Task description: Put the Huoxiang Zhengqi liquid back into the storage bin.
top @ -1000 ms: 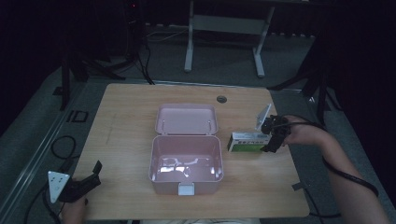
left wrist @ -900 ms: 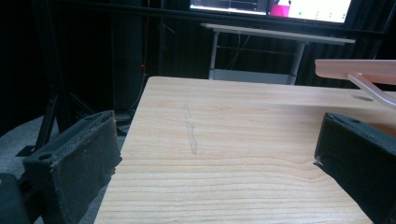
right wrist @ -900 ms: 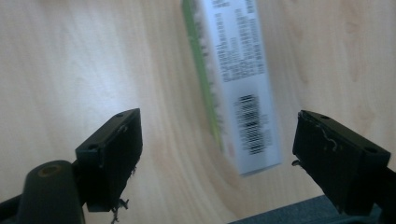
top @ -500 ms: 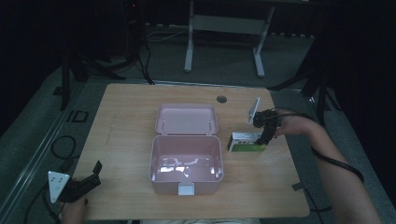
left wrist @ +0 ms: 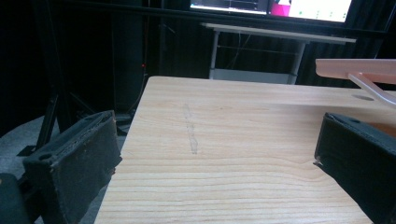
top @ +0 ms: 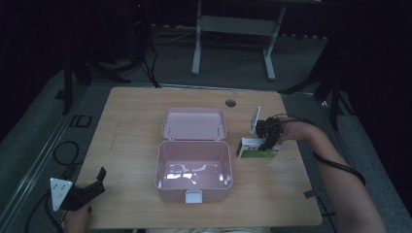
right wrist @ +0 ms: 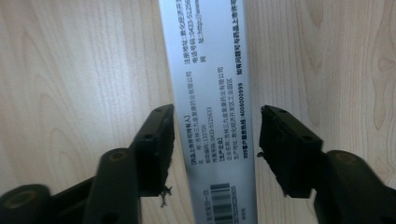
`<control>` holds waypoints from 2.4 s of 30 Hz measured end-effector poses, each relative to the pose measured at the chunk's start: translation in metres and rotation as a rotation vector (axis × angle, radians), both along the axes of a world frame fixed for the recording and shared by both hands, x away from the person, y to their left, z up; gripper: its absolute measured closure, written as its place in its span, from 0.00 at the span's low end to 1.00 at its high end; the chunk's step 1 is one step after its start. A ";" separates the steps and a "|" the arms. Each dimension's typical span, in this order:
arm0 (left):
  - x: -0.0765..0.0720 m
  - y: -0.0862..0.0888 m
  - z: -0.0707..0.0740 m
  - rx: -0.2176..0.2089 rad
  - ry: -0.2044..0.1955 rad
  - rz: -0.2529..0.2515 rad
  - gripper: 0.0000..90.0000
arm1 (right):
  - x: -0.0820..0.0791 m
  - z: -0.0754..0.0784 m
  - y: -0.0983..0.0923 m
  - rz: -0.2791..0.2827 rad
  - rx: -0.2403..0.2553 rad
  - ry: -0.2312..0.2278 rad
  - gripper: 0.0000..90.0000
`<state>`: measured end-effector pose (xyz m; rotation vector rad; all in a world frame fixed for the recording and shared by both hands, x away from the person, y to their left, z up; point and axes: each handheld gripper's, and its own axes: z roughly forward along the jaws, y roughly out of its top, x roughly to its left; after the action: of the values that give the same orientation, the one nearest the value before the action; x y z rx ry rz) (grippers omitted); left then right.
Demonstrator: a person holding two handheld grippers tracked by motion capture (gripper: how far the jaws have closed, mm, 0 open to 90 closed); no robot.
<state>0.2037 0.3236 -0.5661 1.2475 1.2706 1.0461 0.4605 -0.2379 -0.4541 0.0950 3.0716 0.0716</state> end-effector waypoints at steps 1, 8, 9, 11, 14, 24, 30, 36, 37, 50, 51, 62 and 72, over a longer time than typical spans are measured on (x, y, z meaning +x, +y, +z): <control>0.000 0.000 0.000 0.000 0.000 0.000 0.00 | 0.000 -0.001 0.000 -0.003 0.001 0.009 0.56; 0.000 0.000 0.000 0.001 0.001 0.001 0.00 | 0.000 -0.011 0.003 0.007 -0.014 0.021 0.64; 0.000 0.000 0.000 0.002 0.001 0.001 0.00 | 0.000 -0.012 0.004 0.000 -0.018 0.029 0.65; 0.000 0.000 0.000 0.001 0.001 0.001 0.00 | 0.000 -0.011 0.004 0.003 -0.025 0.043 0.66; 0.000 0.000 0.000 0.000 0.000 -0.001 0.00 | 0.000 -0.011 0.005 -0.027 -0.035 0.064 0.67; 0.000 0.000 0.000 0.001 0.000 -0.001 0.00 | -0.006 -0.003 0.005 -0.073 -0.022 0.086 0.68; 0.000 0.000 0.000 0.002 -0.001 0.000 0.00 | -0.018 0.004 0.001 -0.104 -0.001 0.094 0.69; 0.000 0.000 0.000 0.001 -0.001 0.001 0.00 | -0.035 0.007 -0.001 -0.113 -0.016 0.114 0.69; 0.000 0.000 0.000 0.001 -0.001 0.001 0.00 | -0.037 0.008 -0.002 -0.108 -0.016 0.112 0.69; 0.000 -0.001 0.000 0.002 0.000 0.004 0.00 | -0.077 0.026 -0.007 -0.079 -0.011 0.097 0.69; 0.000 -0.001 0.000 0.002 0.000 0.004 0.00 | -0.079 0.028 -0.007 -0.074 -0.011 0.099 0.69; 0.000 0.000 0.000 0.000 -0.001 0.006 0.00 | -0.097 0.064 -0.001 -0.057 -0.010 0.115 0.69; 0.000 0.000 0.000 -0.001 0.000 0.007 0.00 | -0.109 0.113 0.019 -0.028 -0.008 0.075 0.69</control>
<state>0.2035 0.3234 -0.5660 1.2432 1.2761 1.0511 0.3513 -0.2189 -0.3412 0.1431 3.1444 0.0561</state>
